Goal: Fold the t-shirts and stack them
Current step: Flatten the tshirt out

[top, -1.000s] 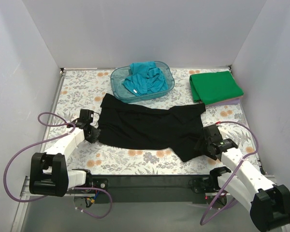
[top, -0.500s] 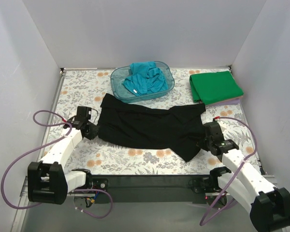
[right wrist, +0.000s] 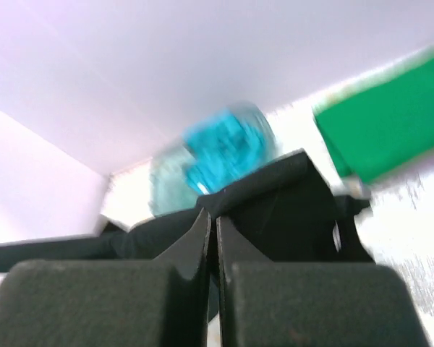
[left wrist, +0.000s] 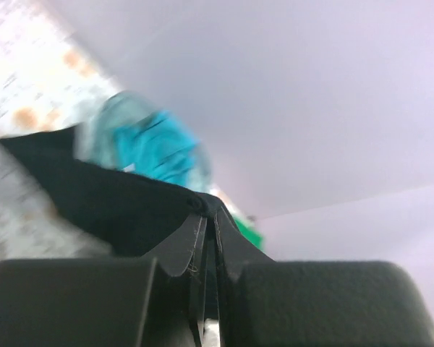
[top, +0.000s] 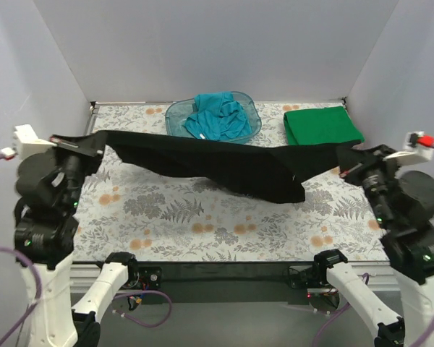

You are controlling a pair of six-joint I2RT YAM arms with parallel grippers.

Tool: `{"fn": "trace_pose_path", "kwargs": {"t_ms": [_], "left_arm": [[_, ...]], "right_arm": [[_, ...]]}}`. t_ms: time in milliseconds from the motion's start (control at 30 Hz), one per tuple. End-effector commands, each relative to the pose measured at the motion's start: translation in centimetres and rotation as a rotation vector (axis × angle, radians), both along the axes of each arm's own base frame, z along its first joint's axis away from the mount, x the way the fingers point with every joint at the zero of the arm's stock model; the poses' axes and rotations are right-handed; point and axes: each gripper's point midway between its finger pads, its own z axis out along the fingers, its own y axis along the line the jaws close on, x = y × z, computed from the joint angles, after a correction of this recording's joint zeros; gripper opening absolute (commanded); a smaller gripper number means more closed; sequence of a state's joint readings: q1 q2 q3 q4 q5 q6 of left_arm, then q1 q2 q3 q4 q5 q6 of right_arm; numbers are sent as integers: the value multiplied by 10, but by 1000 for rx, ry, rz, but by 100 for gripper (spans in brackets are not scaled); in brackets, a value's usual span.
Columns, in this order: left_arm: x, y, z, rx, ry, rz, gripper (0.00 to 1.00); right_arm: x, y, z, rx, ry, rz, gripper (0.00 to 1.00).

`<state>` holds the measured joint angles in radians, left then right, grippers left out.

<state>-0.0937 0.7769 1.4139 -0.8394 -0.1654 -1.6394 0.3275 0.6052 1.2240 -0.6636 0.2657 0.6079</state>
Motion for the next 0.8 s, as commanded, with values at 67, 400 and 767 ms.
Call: {"fn": "trace_pose_path", "kwargs": {"t_ms": [67,400,767], "left_arm": [[-55,-2,100,52,-217,-54,0],[-150,12,216,59,-548,-11,0],[-43,35,134,92,-251,156,0]], "right_arm": [[-52,-19,125,-7,-291,9,1],[-163,-31,272,35,-713,118,1],[-53,-34,234,-79,-507,-73,1]]}}
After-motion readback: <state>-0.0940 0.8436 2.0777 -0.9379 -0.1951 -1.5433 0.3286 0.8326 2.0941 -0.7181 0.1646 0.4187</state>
